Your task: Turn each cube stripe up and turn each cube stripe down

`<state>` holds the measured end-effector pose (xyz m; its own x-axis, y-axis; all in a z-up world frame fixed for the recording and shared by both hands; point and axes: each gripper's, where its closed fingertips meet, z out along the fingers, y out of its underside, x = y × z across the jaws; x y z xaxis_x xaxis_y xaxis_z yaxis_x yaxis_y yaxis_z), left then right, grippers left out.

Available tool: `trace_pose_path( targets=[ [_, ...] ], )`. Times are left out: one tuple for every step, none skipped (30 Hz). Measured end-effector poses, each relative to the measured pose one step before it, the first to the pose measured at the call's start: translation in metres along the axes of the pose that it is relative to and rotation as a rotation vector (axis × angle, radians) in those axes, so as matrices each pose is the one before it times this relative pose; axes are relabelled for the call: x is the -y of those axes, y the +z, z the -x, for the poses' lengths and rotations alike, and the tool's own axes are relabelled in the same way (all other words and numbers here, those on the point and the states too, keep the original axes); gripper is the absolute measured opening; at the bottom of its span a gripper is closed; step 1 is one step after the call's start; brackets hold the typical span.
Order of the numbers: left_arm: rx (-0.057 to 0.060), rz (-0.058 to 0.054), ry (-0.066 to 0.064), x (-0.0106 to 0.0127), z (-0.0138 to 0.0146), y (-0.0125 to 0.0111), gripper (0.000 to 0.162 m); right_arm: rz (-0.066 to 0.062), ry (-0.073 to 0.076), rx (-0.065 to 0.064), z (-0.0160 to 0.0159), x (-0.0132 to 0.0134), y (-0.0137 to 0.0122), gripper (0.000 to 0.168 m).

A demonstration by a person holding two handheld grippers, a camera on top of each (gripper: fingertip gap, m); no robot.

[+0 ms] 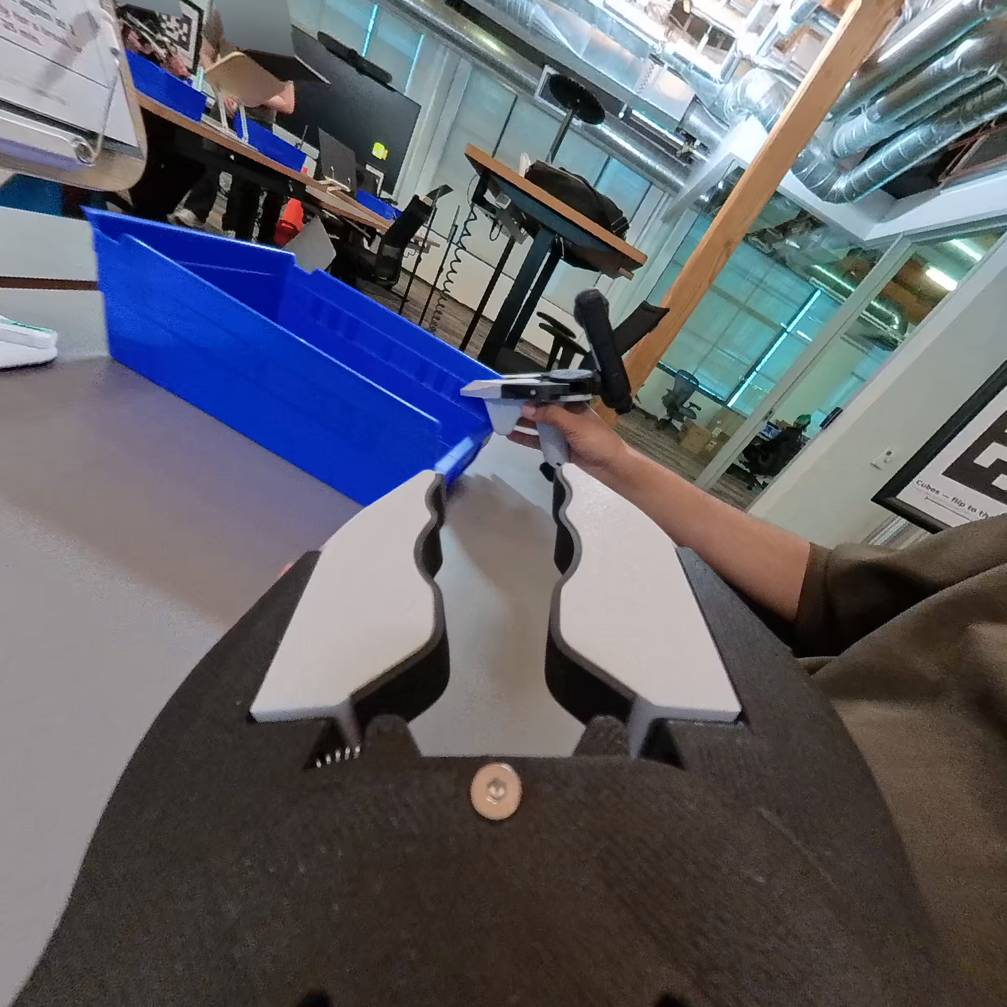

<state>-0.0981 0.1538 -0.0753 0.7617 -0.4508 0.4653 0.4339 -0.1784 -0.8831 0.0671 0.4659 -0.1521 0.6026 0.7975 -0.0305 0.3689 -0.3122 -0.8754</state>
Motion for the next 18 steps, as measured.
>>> trace_pose_path(
  targets=[
    [0.0014,-0.0076,-0.0053,0.00145,0.00111,-0.00114,0.038,-0.0093,0.0328,0.0274,-0.01049,-0.00041,-0.00565,0.004],
    [0.0012,-0.0104,-0.0071,0.00191,0.00126,-0.00122,0.038,0.0024,0.0080,0.0081,-0.01293,-0.00232,-0.00658,0.004],
    [0.0021,-0.0125,-0.0087,0.00221,0.00147,-0.00117,0.038,0.0132,-0.0052,-0.0209,-0.01563,-0.00354,-0.00638,0.004],
    [0.0041,-0.0135,-0.0098,0.00254,0.00192,-0.00114,0.038,0.0178,-0.0018,-0.0230,-0.01550,-0.00396,-0.00583,0.005],
    [0.0039,-0.0129,-0.0096,0.00232,0.00177,-0.00117,0.038,0.0069,0.0096,0.0167,-0.01009,-0.00348,-0.00559,0.004],
    [0.0033,-0.0107,-0.0075,0.00174,0.00151,-0.00110,0.038,-0.0037,0.0299,0.0243,-0.00777,-0.00271,-0.00481,0.004],
    [0.0006,-0.0077,-0.0038,0.00152,0.00093,-0.00108,0.038,0.0036,0.0121,0.0045,-0.00890,-0.00321,-0.00443,0.004],
    [-0.0036,-0.0061,-0.0001,0.00127,-0.00002,-0.00098,0.038,0.0037,-0.0090,-0.0096,-0.00898,-0.00209,-0.00452,0.004],
    [0.0017,-0.0057,-0.0007,0.00112,0.00048,-0.00092,0.038,0.0006,-0.0117,-0.0027,-0.00673,-0.00093,-0.00443,0.004],
    [0.0033,-0.0034,0.0013,0.00057,0.00068,-0.00074,0.038,0.0012,-0.0044,-0.0049,-0.00592,-0.00147,-0.00363,0.004],
    [-0.0086,0.0010,0.0088,-0.00020,-0.00100,-0.00082,0.043,0.0031,-0.0023,0.0013,-0.00406,-0.00225,-0.00228,0.004],
    [-0.0047,0.0002,0.0056,-0.00030,-0.00036,-0.00036,0.048,-0.0044,-0.0048,0.0094,-0.00161,-0.00105,-0.00166,0.004],
    [0.0051,0.0024,0.0001,-0.00038,0.00066,0.00018,0.047,-0.0014,-0.0063,0.0043,-0.00088,-0.00041,-0.00087,0.004],
    [-0.0040,0.0056,0.0032,-0.00086,-0.00049,0.00050,0.048,0.0011,-0.0103,-0.0018,-0.00066,-0.00013,-0.00020,0.004],
    [-0.0005,0.0061,0.0037,-0.00124,-0.00027,0.00075,0.048,-0.0044,-0.0145,-0.0054,-0.00055,0.00013,0.00012,0.004],
    [0.0050,0.0085,0.0059,-0.00163,0.00033,0.00095,0.049,-0.0094,-0.0105,-0.0077,-0.00081,0.00039,0.00033,0.004],
    [0.0053,0.0114,0.0088,-0.00201,0.00013,0.00085,0.049,-0.0051,-0.0013,-0.0018,-0.00057,0.00009,0.00015,0.004],
    [0.0028,0.0110,0.0099,-0.00165,-0.00028,0.00069,0.049,-0.0011,0.0064,0.0003,-0.00059,0.00022,0.00010,0.004]
  ],
)
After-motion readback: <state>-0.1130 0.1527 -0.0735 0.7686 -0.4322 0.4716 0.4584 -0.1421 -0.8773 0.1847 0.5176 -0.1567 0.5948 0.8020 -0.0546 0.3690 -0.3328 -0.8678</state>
